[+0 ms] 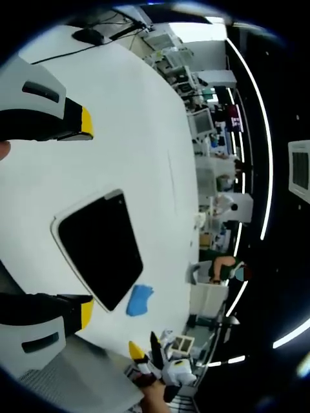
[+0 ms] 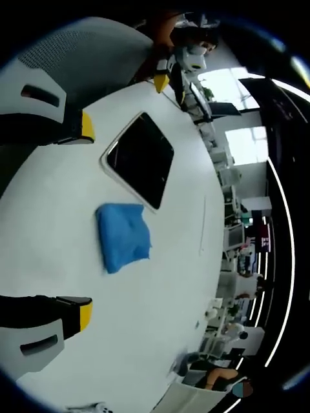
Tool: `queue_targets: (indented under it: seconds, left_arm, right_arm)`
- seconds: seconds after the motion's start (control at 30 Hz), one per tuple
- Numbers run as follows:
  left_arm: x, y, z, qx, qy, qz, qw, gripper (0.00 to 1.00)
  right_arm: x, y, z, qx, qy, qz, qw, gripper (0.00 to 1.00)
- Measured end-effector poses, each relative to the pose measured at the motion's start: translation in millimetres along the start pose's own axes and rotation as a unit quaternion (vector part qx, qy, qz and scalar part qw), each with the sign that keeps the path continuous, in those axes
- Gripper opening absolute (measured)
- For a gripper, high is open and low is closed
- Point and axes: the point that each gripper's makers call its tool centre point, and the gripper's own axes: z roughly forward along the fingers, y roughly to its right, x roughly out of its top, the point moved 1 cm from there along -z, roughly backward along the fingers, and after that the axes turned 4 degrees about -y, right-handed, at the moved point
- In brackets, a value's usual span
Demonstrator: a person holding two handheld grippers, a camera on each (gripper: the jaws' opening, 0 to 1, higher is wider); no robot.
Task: Wipe the mirror surface with the cleaning cloth until all visible marks leave the cleaned area.
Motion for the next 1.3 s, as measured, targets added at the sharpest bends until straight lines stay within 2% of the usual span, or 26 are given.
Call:
queue_targets:
  seconds: [0.1,0.23,0.37,0.63,1.3]
  left_arm:
    - [2.4,6.3,1.4,-0.008,0.0,0.019,0.9998,0.99]
    - [0.9,2.0,-0.1,-0.002,-0.001,0.007,1.0,0.99]
    - [2.9,1.6,-0.4,0.002,0.001,0.012,0.9999,0.99]
    - [2.5,-0.4,0.1,0.004,0.003,0.007,1.0,0.99]
    - [-0.4,6.6,2.8,-0.01,-0.008,0.019,0.9997,0.99]
  right_arm:
    - [-1.5,2.8,-2.7,-0.007,0.003,0.008,0.9999,0.98]
    - [-2.6,5.2,-1.5,-0.007,0.002,0.02,0.9998,0.97]
    - [-1.5,2.0,-0.8,-0.004,0.001,0.006,1.0,0.97]
    - [0.1,4.2,-1.0,-0.007,0.005,0.007,0.9999,0.97]
    - [-0.9,5.4,-1.8,-0.01,0.004,0.01,0.9999,0.97]
